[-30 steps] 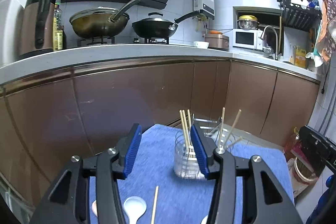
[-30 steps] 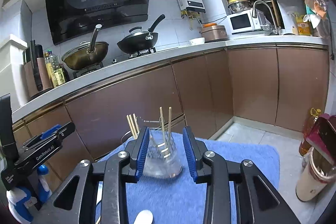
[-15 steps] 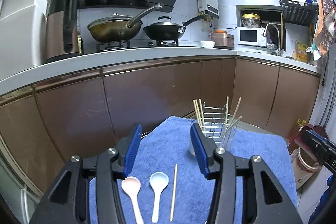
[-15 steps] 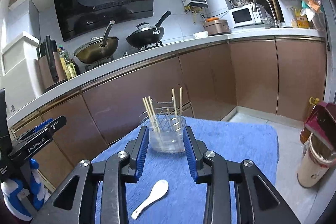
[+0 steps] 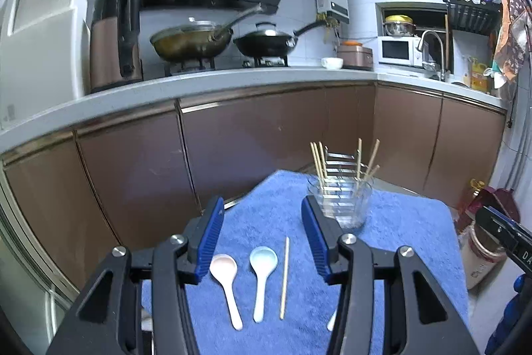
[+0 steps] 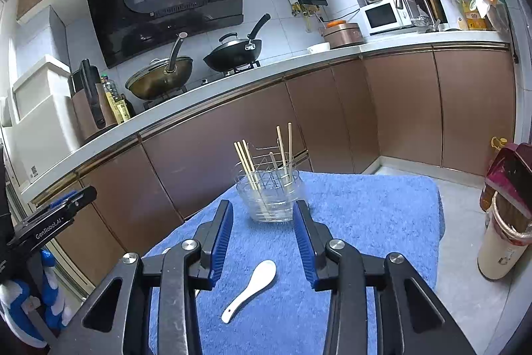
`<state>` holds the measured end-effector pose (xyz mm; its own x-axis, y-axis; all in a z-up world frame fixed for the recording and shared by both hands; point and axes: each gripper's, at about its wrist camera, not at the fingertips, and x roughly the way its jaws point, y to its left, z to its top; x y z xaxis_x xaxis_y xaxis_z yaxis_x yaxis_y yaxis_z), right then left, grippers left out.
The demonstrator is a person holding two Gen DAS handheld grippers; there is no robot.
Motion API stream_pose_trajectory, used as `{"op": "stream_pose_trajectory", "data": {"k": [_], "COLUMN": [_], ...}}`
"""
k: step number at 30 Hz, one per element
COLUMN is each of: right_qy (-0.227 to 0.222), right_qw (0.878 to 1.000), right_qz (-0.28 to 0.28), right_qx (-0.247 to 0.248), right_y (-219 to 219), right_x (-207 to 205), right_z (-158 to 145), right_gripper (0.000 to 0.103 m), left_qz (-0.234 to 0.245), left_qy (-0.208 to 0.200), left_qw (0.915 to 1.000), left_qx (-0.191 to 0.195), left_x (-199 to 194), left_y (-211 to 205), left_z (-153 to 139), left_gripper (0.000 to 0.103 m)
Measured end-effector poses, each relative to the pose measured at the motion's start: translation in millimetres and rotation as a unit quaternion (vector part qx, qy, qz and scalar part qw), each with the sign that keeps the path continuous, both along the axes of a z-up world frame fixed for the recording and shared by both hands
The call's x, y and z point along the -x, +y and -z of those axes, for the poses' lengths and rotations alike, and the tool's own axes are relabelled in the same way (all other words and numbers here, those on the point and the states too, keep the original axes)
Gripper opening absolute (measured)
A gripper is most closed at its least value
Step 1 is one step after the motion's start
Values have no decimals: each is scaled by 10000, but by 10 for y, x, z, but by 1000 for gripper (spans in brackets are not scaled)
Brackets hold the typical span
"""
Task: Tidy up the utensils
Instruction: 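Lower the left tool onto the pale blue spoon and close it while the right tool grasps the white spoon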
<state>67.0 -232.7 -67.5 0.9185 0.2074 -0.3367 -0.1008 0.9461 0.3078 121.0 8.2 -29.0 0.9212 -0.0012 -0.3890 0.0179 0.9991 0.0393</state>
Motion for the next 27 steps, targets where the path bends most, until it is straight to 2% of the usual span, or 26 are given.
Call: {"op": "stream_pose_trajectory", "data": {"k": [8, 14, 17, 22, 24, 27], "right_qy": [100, 319, 494, 916, 1125, 1417], "right_qw": [9998, 9994, 9987, 9948, 9920, 9871], "right_qz": [134, 89, -27, -297, -417, -610], "right_qx": [-65, -106, -122, -345, -399, -433], "right_y": [-124, -143, -113, -88, -63, -14], "right_x": [43, -77, -167, -396, -504, -655], "right_z": [55, 172, 259, 460, 570, 729], "right_gripper": [37, 38, 38, 38, 38, 38], "left_qz": [84, 182, 344, 780, 778, 798], "left_qy": [584, 1093, 1469, 2233, 2547, 2840], "left_qw": [9966, 9887, 9795, 9552, 9460, 9369], "left_qx": [568, 1006, 1335, 1780, 1850, 1877], "left_x": [-137, -324, -481, -803, -977, -1206], "left_y": [371, 616, 726, 731, 721, 707], "left_z": [178, 383, 547, 901, 1090, 1304], "left_gripper": [47, 47, 46, 47, 46, 46]}}
